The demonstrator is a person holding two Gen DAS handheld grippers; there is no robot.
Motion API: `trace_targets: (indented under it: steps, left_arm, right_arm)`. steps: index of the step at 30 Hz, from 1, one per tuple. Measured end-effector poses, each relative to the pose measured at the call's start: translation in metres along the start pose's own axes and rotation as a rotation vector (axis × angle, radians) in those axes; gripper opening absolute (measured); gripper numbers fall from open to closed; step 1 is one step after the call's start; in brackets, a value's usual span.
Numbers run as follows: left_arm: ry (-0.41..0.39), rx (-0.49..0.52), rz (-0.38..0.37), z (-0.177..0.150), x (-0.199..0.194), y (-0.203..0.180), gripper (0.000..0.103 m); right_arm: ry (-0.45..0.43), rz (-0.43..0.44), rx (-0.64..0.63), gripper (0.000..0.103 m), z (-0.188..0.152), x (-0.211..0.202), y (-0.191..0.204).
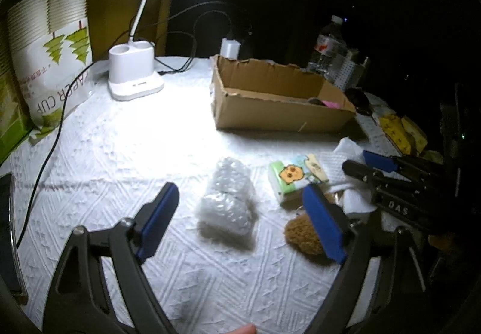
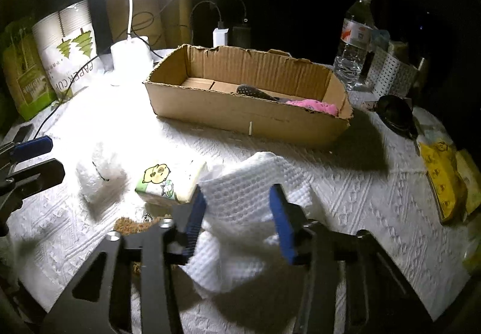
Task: Organize soft objects
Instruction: 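Grasp the bubble-wrap bundle with the left gripper while the right gripper grasps a white wipe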
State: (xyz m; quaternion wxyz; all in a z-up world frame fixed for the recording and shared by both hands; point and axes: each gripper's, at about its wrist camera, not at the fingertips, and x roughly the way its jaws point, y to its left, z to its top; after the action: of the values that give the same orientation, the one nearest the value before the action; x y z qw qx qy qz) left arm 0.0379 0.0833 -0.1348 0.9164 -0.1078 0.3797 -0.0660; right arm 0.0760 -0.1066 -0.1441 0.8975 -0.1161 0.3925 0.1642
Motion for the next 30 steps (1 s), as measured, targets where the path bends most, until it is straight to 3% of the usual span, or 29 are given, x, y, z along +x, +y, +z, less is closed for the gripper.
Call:
trace_targets:
  steps: [1,2,4,17,27,29,30]
  left_arm:
    - [0.003,0.000,0.003,0.000,0.001,0.001,0.086]
    - [0.006,0.001,0.007,0.000,0.003,0.001,0.086]
    - [0.012,0.002,0.018,-0.001,0.006,0.003,0.086]
    - [0.080,0.017,0.105,0.001,0.036,0.004,0.086]
    - [0.142,0.071,0.166,-0.002,0.066,-0.003,0.085]
    - [0.155,0.085,0.164,-0.003,0.071,-0.007,0.073]
    - [0.174,0.088,0.164,-0.004,0.075,-0.008,0.052]
  right_arm:
    - [-0.001,0.002,0.001,0.017,0.001,0.001,-0.001]
    - [-0.004,0.007,0.006,0.010,0.001,0.001,-0.003]
    - [-0.024,0.035,0.024,0.007,0.003,-0.004,-0.009]
    - [-0.237,0.041,0.089,0.006,0.026,-0.092,-0.057]
    - [-0.243,0.014,0.139,0.006,0.016,-0.098,-0.093]
    - [-0.233,0.019,0.147,0.006,0.012,-0.094,-0.097]
    - [-0.227,0.022,0.152,0.006,0.011,-0.092,-0.099]
